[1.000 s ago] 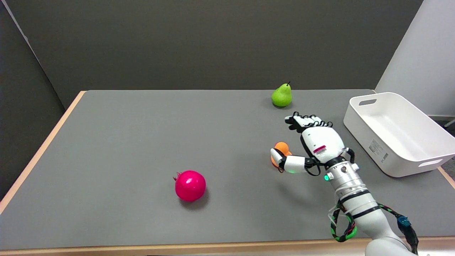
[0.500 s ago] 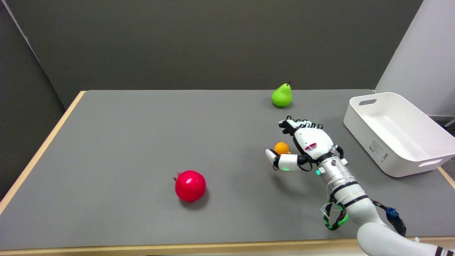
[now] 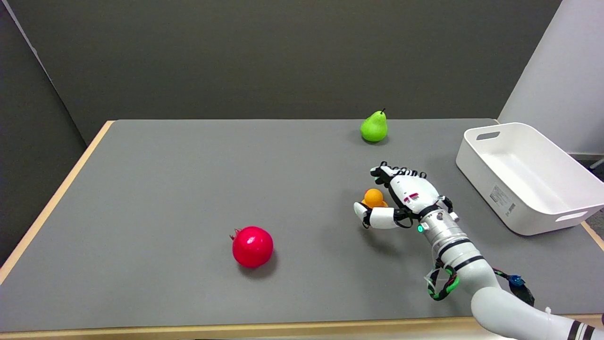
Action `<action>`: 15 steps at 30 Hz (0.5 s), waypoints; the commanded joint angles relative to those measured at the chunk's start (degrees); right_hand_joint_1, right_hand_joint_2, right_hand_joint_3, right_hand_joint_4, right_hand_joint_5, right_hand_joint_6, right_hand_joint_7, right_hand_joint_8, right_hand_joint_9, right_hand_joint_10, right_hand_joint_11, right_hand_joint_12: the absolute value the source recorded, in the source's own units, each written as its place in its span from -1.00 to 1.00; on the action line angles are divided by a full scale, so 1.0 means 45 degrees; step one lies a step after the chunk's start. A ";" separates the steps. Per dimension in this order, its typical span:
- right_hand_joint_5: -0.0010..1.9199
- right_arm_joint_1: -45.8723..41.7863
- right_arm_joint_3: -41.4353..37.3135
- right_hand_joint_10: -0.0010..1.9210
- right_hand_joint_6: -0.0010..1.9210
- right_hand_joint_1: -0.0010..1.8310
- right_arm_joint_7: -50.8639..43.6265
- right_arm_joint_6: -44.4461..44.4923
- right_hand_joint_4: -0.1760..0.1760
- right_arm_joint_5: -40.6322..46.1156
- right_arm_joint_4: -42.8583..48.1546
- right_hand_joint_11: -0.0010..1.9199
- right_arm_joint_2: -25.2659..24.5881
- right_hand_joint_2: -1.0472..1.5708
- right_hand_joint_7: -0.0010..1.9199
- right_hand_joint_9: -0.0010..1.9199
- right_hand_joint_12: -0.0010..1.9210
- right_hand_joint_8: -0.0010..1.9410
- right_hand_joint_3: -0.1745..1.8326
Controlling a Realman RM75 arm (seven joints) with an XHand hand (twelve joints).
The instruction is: Pick up the yellow duck.
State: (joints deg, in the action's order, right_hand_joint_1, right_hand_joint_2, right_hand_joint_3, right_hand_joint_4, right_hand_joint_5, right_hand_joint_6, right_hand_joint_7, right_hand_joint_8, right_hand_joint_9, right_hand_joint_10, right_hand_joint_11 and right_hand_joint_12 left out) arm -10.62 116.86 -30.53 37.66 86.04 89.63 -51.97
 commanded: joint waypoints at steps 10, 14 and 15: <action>-0.67 0.0180 0.0252 0.33 -0.37 -0.15 -0.0074 -0.0151 -0.68 0.0596 -0.0281 -0.55 -0.0231 0.30 -0.39 -0.41 0.77 -0.14 0.06; -0.57 0.0185 0.0360 0.41 -0.10 -0.03 -0.0163 0.0127 -0.77 0.0462 -0.0295 -0.46 -0.0308 0.38 -0.29 -0.31 0.83 0.01 0.01; -0.47 0.0198 0.0382 0.44 0.27 0.05 -0.0163 0.0139 -0.88 0.0330 -0.0300 -0.42 -0.0306 0.55 -0.22 -0.25 0.89 0.10 -0.27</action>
State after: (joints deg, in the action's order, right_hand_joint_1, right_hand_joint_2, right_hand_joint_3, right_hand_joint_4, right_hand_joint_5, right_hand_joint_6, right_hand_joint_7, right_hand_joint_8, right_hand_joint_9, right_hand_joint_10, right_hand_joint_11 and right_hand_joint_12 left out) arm -9.99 117.55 -30.79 36.70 88.16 88.81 -52.33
